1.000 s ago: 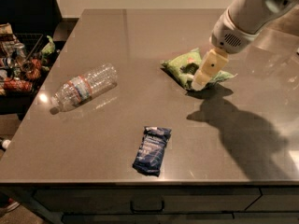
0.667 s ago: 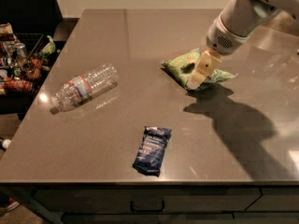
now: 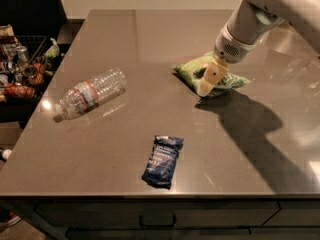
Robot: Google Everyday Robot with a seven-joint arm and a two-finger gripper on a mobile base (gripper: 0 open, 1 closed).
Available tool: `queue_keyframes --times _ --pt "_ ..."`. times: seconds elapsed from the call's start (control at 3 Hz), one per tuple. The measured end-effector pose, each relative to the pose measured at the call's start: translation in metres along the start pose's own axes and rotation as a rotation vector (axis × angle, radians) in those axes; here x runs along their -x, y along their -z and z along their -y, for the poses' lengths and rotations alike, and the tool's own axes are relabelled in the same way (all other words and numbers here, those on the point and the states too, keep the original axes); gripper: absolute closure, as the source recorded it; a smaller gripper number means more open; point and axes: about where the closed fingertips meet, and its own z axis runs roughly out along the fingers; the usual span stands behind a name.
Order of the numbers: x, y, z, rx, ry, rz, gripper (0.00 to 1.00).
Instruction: Move green jalapeno chip bag near water bottle
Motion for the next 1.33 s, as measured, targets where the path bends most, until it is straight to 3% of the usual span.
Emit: queue_keyframes --times 0.33,0.67,1.0,1.33 --pt "0.004 -0.006 -0.001 0.018 0.002 -0.015 0.38" --pt "0.021 -0.002 -0.011 0.028 0.049 -0.009 0.59" --pt "0.049 0.010 -0.031 0.047 0.148 0.016 0.84" --pt "0.075 0.017 -0.058 0.084 0.256 0.043 1.00"
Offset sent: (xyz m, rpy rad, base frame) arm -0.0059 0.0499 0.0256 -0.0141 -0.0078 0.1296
